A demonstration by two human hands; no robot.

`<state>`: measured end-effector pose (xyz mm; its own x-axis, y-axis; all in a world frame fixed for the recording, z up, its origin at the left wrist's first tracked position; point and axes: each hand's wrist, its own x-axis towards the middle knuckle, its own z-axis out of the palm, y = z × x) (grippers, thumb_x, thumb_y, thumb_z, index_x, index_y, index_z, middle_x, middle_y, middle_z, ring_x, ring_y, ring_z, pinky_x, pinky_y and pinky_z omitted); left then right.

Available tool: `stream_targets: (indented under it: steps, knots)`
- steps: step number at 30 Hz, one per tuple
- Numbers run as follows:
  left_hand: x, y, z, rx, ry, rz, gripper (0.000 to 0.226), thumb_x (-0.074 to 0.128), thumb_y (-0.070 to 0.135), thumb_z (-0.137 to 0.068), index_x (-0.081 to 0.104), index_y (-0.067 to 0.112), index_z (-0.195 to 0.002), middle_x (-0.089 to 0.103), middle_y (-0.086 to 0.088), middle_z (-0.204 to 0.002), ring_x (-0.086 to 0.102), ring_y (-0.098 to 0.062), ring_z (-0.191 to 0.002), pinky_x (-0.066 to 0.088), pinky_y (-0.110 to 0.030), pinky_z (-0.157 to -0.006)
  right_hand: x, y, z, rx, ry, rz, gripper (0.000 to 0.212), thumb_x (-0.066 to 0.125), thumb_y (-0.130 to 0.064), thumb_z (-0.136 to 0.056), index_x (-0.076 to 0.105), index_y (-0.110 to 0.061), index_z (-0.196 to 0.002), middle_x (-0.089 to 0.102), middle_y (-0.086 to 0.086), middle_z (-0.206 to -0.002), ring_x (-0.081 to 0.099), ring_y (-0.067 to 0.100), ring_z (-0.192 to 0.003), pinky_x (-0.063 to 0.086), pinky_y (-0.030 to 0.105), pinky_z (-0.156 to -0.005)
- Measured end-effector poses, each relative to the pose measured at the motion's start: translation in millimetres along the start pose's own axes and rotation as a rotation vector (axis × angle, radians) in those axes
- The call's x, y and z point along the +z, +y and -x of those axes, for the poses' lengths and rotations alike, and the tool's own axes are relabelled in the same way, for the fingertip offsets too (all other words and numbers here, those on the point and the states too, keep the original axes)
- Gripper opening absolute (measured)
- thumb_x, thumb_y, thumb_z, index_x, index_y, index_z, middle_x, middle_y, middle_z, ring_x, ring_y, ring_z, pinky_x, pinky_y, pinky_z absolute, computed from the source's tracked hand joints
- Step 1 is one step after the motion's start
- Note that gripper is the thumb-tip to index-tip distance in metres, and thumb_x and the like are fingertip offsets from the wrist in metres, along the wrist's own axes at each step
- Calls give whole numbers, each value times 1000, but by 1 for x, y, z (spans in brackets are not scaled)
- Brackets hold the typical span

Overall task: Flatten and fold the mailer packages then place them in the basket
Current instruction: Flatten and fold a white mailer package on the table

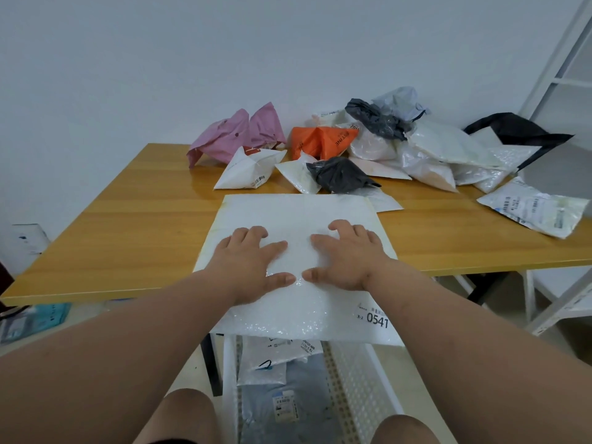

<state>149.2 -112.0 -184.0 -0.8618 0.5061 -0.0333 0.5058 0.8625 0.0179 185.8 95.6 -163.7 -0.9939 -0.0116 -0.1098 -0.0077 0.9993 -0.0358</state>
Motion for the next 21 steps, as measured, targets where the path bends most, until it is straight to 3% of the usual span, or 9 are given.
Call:
stream_targets:
  steps: [4, 7, 9, 12, 14, 18, 19, 21]
  knots:
    - [-10, 4, -1, -43, 8, 26, 79, 38, 76, -86, 25, 34, -151, 31, 2, -152, 31, -22, -138, 31, -42, -111, -8, -5, -3, 8, 30, -11, 74, 51, -67, -86, 24, -40, -149, 33, -2, -151, 33, 26, -137, 26, 46, -113]
    - [-19, 3, -7, -91, -85, 122, 80, 40, 73, -88, 23, 28, -152, 31, 3, -156, 35, -22, -139, 32, -44, -112, -9, 0, -12, 70, -72, -226, 80, 55, -64, -87, 22, -32, -152, 36, 0, -154, 38, 26, -138, 33, 44, -112]
    - [-20, -1, -12, -108, -159, 103, 79, 34, 72, -91, 19, 26, -154, 23, 4, -160, 27, -21, -144, 25, -48, -116, -8, 0, -15, 84, -148, -295, 86, 52, -70, -85, 21, -29, -153, 32, 0, -157, 36, 26, -140, 30, 45, -114]
    - [-13, -7, -19, -130, -224, 35, 76, 21, 70, -94, 7, 28, -156, -1, 7, -165, 0, -22, -151, 7, -52, -121, -3, -7, -18, 75, -169, -85, 87, 37, -77, -86, 18, -26, -154, 13, 0, -163, 17, 24, -148, 14, 54, -118]
    - [-5, -9, -24, -168, -197, 52, 75, 16, 68, -95, 1, 28, -157, -8, 8, -164, -7, -22, -151, 3, -51, -121, -2, -13, -20, 111, -121, 14, 83, 32, -77, -87, 16, -31, -154, 2, -2, -164, 5, 27, -150, 5, 55, -119]
    - [7, -6, -30, -161, 17, 50, 68, 17, 62, -98, 11, 26, -156, 5, 2, -165, 5, -23, -150, 10, -44, -122, 0, -19, -30, 113, 47, 20, 58, 35, -66, -92, 40, -32, -138, 29, 4, -149, 28, 29, -136, 22, 51, -112]
    - [8, -6, -31, -134, 49, 56, 65, 18, 60, -99, 14, 28, -156, 9, 2, -164, 9, -22, -150, 12, -42, -121, 3, -18, -32, 98, 33, 4, 57, 31, -65, -94, 38, -33, -140, 30, 4, -150, 27, 29, -137, 21, 52, -113]
    - [8, -7, -33, -87, 28, 75, 65, 17, 60, -99, 11, 29, -156, 9, 4, -164, 8, -19, -150, 10, -41, -122, 14, -12, -33, 92, -32, -43, 61, 19, -66, -96, 20, -38, -151, 12, 1, -161, 10, 26, -148, 7, 54, -118]
